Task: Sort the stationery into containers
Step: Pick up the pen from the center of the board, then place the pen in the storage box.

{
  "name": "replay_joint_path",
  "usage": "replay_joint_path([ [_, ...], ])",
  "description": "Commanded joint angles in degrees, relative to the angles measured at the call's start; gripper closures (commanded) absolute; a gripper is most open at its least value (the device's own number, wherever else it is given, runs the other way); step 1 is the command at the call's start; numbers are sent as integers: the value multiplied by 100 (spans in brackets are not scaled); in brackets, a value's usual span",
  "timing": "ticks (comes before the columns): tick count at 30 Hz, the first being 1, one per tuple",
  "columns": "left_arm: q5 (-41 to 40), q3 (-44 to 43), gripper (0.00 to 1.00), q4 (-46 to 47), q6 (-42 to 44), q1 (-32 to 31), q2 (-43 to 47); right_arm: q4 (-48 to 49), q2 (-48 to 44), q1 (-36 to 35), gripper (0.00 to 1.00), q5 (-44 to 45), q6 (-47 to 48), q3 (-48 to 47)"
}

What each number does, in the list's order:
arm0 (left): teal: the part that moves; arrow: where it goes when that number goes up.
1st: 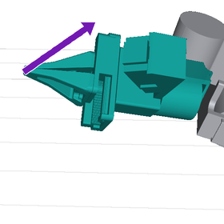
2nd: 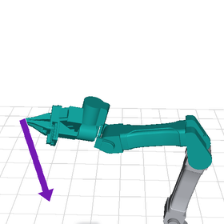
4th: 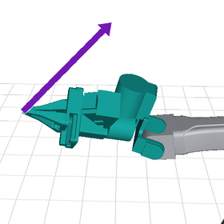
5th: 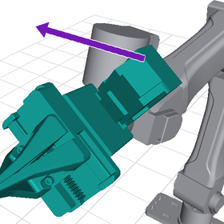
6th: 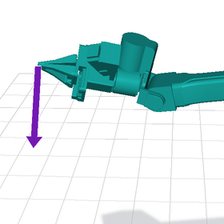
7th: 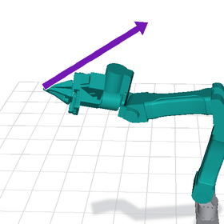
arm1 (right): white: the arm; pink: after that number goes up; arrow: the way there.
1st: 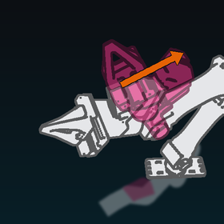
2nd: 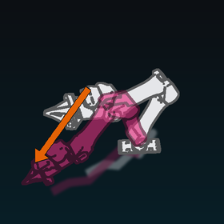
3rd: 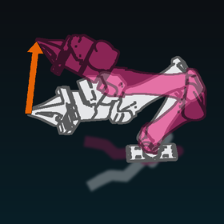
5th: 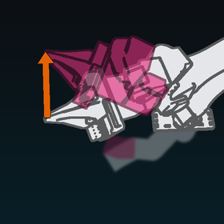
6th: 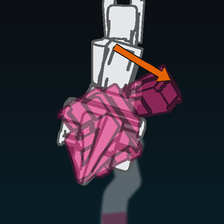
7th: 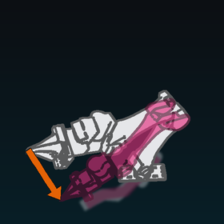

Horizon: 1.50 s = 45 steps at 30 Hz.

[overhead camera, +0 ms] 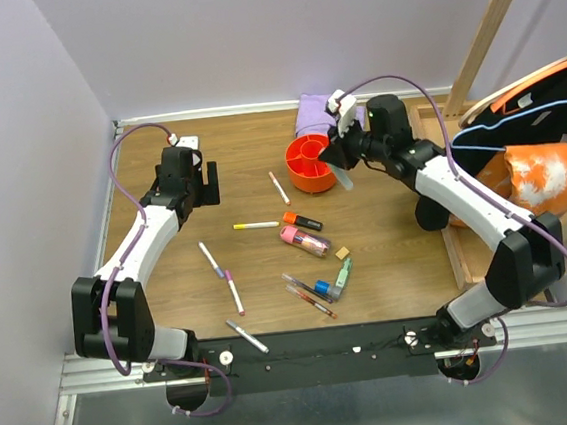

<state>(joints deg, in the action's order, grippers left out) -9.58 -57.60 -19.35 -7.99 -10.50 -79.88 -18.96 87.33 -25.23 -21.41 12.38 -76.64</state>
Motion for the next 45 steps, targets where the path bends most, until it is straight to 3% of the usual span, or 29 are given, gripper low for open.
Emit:
replay_joint_path([
  [1, 88, 21, 1, 81, 17, -13, 157, 3467, -24, -25, 99, 425, -447, 870],
  [6, 97, 47, 1, 90, 17, -13, 157, 4767, 618, -25, 99, 1314, -562, 660],
  [15, 194, 100, 1, 134, -54, -13, 69, 5314, 1567, -26, 99, 1526, -465, 168],
  [45, 273, -76, 1, 55, -133, -13, -160, 5017, 2912, 62, 99, 2115, -412, -545],
])
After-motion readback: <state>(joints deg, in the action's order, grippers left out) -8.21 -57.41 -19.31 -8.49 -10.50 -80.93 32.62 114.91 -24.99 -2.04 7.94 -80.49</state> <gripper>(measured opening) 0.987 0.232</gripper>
